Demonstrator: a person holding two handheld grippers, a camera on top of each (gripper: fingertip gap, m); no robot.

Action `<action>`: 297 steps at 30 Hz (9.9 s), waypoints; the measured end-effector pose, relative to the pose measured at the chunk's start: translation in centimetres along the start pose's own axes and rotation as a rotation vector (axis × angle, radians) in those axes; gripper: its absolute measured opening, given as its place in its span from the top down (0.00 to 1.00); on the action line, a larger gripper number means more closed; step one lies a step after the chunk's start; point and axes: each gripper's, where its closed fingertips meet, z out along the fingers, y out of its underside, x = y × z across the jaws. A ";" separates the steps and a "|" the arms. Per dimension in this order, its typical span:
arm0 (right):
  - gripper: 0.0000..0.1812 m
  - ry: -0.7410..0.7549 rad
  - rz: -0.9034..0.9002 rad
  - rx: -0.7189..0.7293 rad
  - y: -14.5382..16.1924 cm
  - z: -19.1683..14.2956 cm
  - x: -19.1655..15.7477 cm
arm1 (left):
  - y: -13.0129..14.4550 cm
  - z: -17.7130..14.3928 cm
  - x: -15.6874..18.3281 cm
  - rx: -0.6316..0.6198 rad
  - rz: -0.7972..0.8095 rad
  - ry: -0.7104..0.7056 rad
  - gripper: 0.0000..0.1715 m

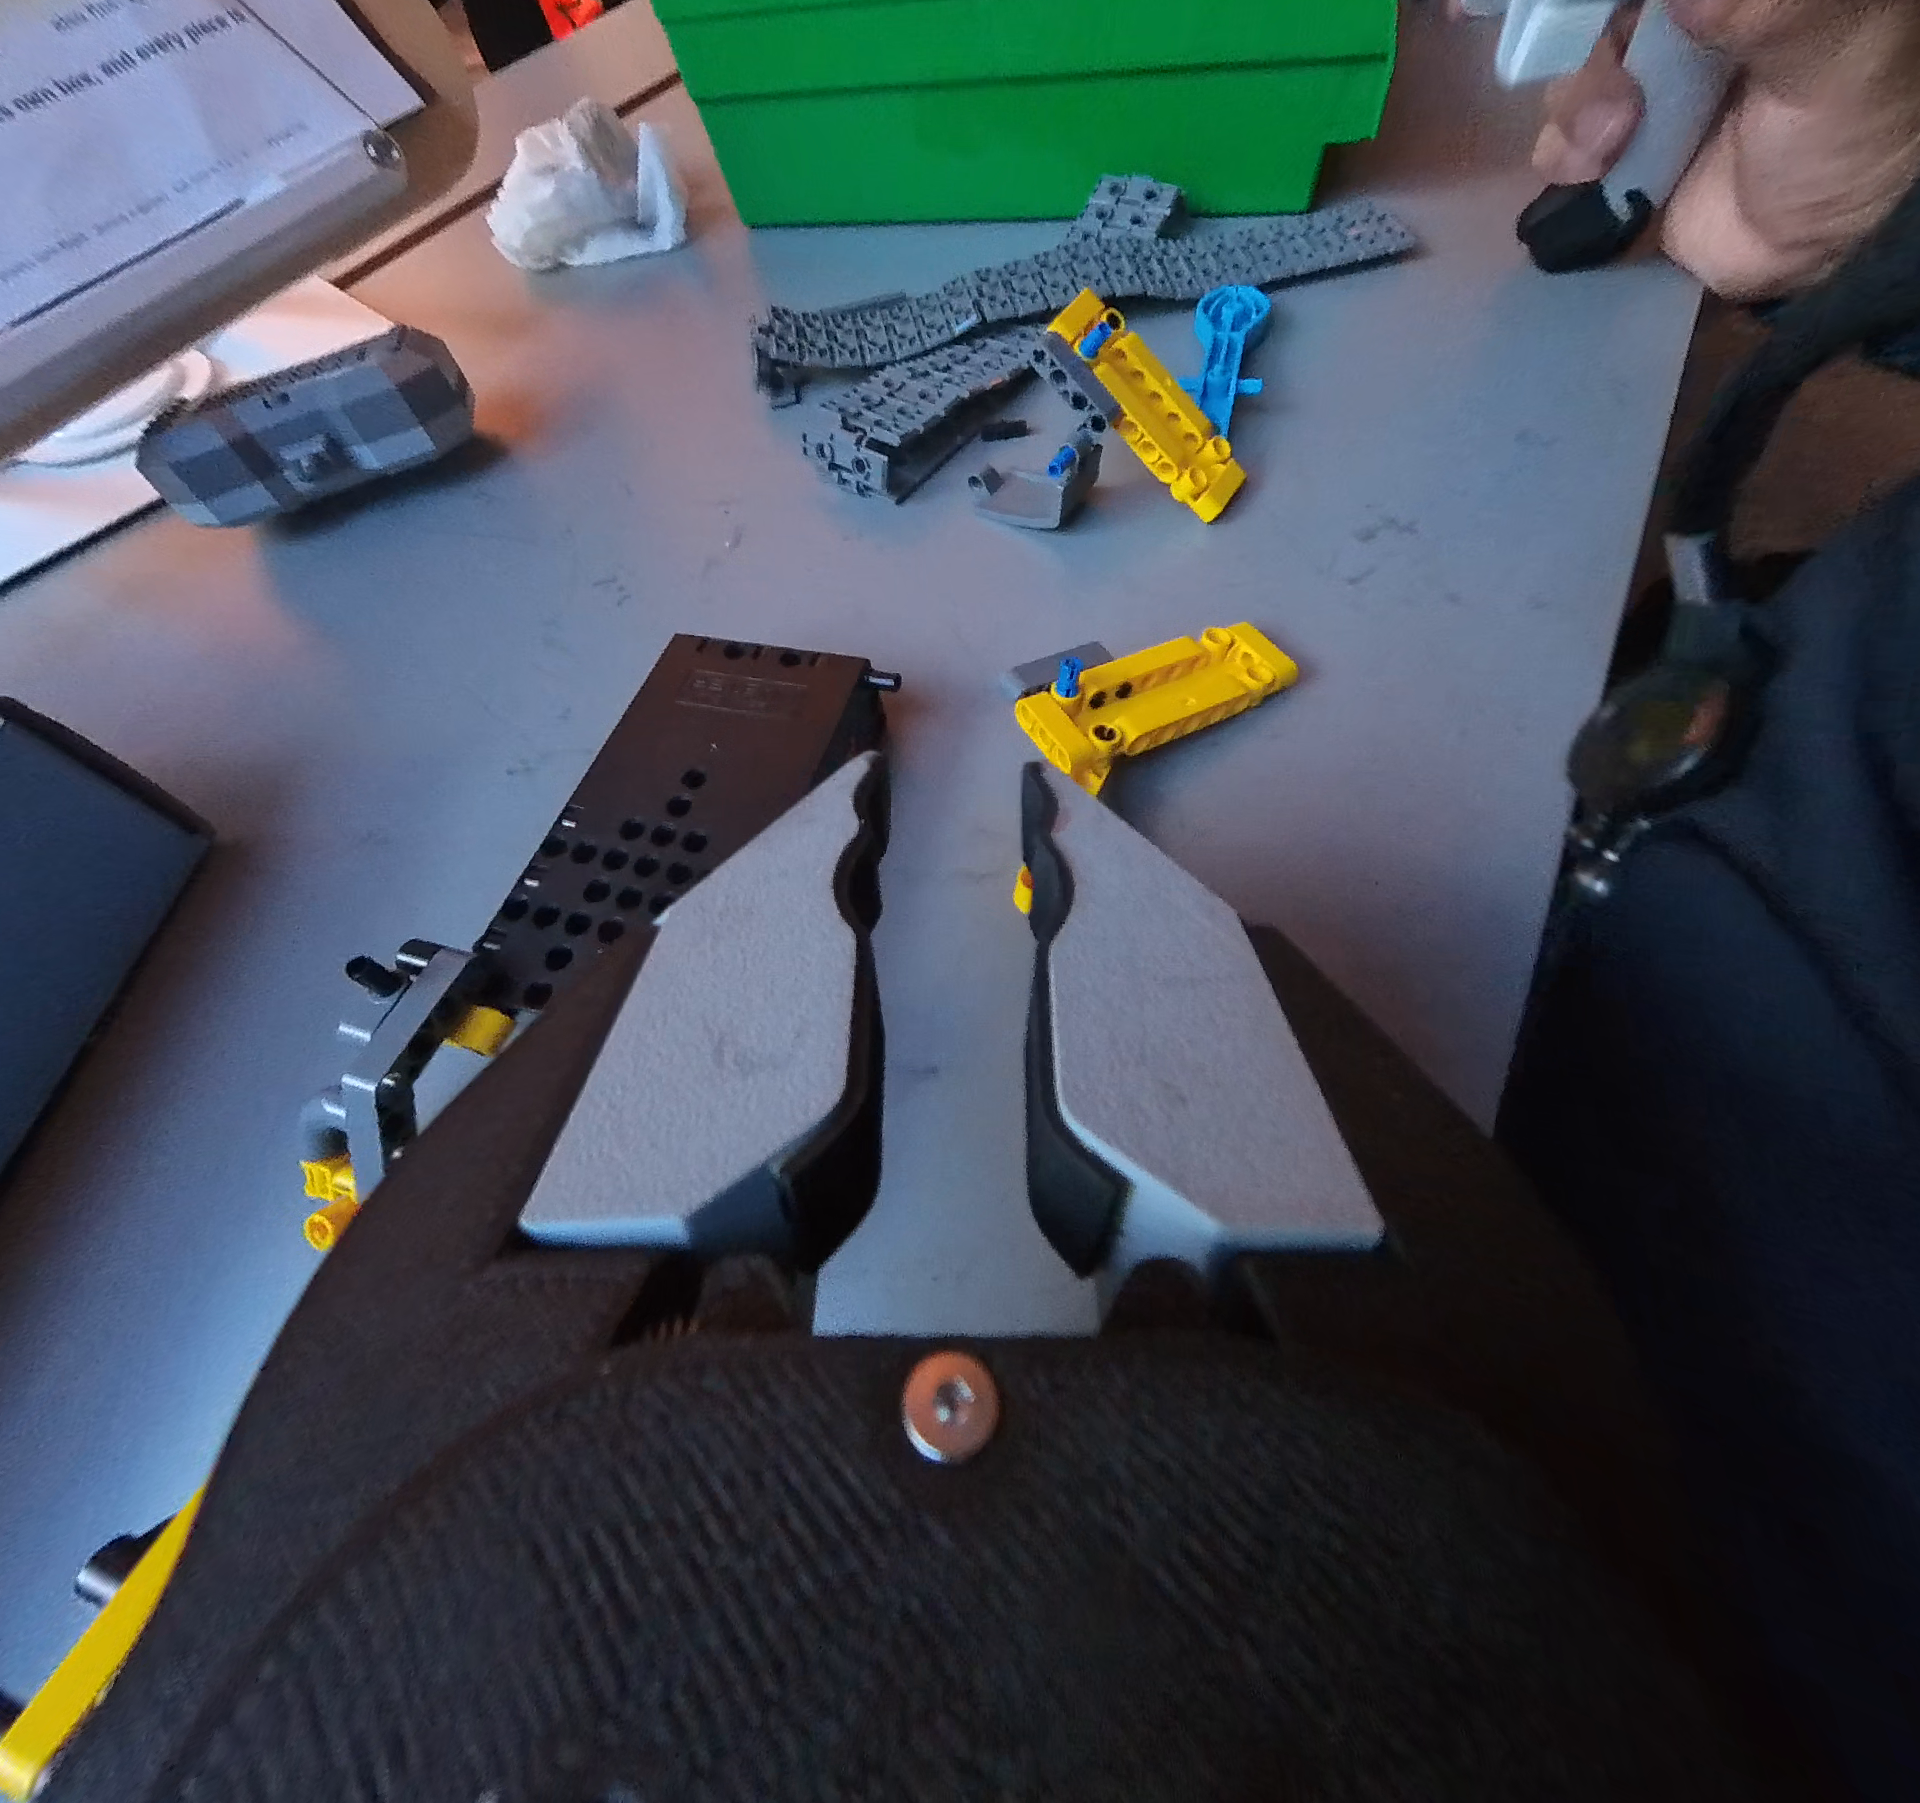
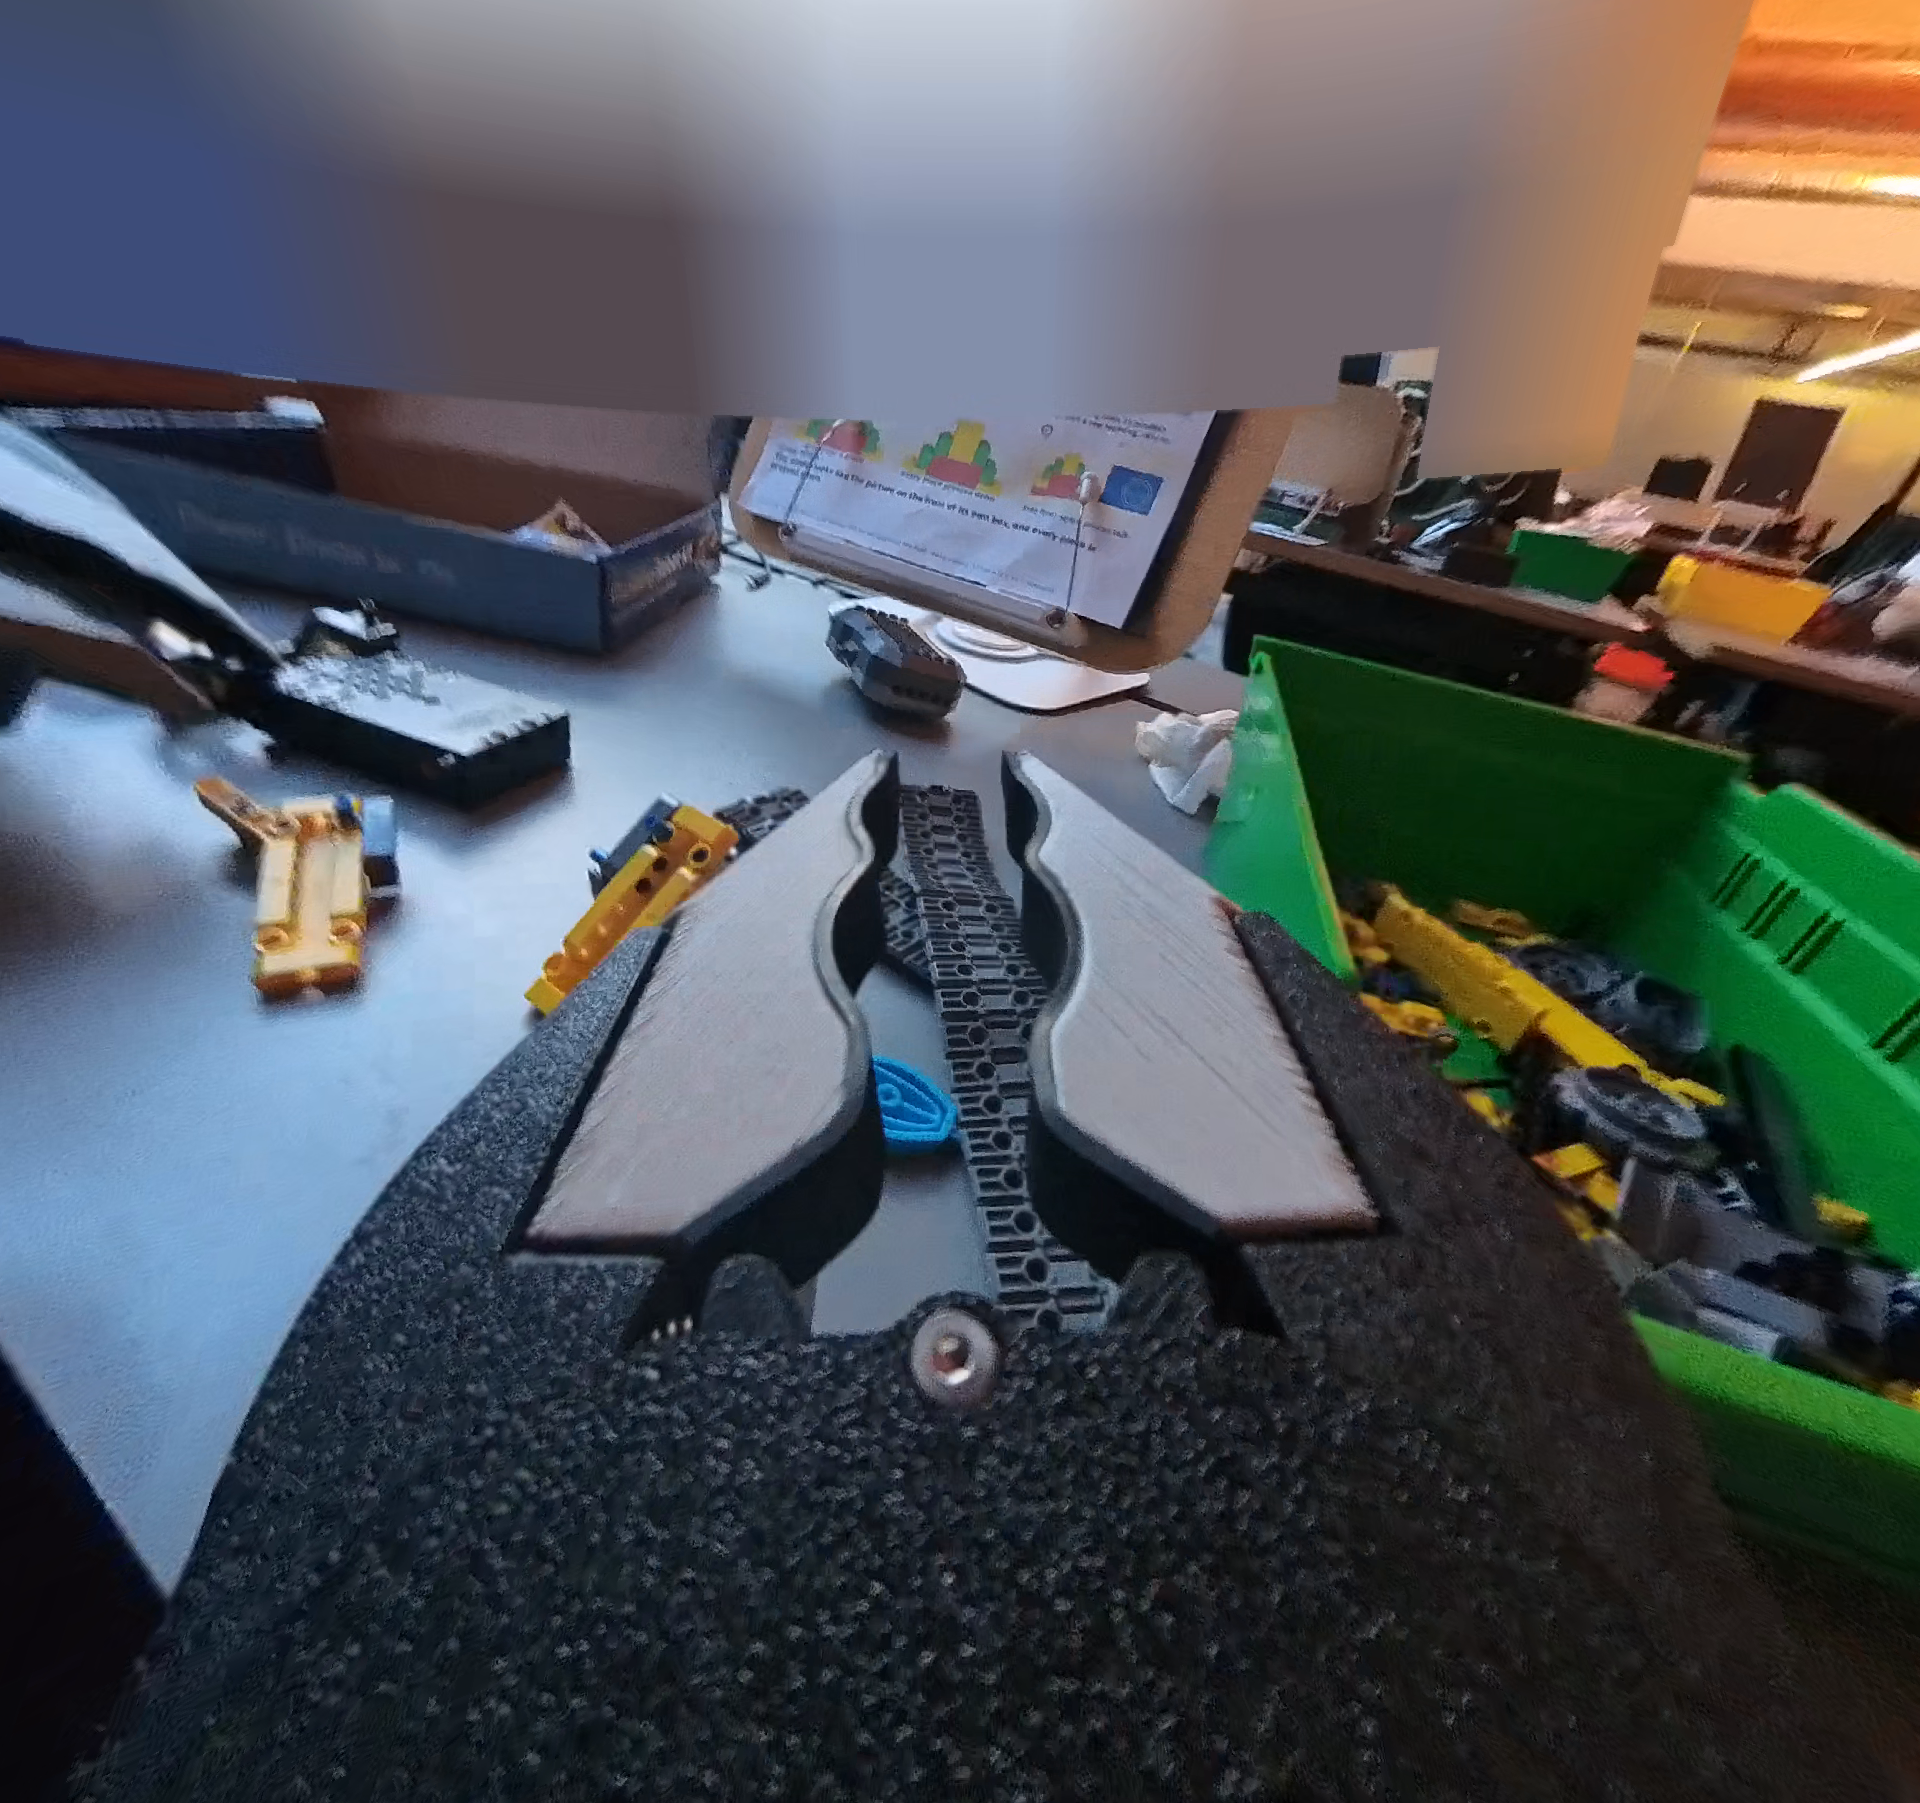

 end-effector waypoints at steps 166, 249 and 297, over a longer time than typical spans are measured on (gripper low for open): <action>0.97 -0.385 0.764 -0.204 1.6 1.0 -7.7 | -3.4 9.3 7.6 -0.611 -0.171 0.839 0.65; 0.96 -0.662 0.334 -0.256 0.2 0.4 -13.1 | -8.2 6.5 11.9 -0.326 0.005 0.968 0.96; 0.98 -0.400 -0.897 -0.222 4.0 -1.8 -15.9 | -2.4 9.4 11.0 -0.488 0.079 0.909 0.88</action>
